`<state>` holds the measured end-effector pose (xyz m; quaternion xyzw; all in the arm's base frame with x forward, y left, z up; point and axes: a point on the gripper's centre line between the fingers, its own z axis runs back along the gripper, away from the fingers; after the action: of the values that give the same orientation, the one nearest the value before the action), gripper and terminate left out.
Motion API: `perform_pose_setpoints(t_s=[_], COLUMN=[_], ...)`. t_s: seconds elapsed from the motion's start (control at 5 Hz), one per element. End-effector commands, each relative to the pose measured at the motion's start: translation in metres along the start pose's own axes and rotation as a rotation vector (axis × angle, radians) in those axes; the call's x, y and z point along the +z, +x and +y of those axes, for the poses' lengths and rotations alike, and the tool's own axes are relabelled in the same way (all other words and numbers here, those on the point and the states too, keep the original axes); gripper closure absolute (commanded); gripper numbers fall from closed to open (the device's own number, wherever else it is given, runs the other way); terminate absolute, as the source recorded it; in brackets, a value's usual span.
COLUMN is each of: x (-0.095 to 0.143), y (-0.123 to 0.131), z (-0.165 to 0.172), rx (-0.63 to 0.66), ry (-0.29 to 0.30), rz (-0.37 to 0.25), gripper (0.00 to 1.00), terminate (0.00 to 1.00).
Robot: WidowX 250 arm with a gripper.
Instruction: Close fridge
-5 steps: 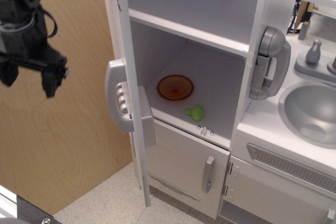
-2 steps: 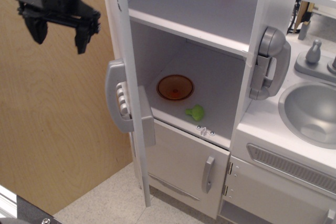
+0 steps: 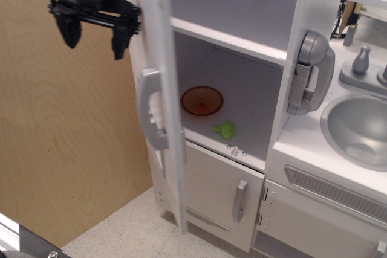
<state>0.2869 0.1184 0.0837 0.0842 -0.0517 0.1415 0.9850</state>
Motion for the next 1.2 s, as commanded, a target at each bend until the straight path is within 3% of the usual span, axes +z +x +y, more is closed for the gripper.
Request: perform_pose_setpoints(t_s=[0.0, 1.0], x=[0.016, 0.025], y=[0.035, 0.070], z=[-0.012, -0.027], rx=[0.034, 0.097], ry=[-0.040, -0.067], rz=[-0.033, -0.050], gripper=[0.00, 0.00], terminate=[0.00, 0.00])
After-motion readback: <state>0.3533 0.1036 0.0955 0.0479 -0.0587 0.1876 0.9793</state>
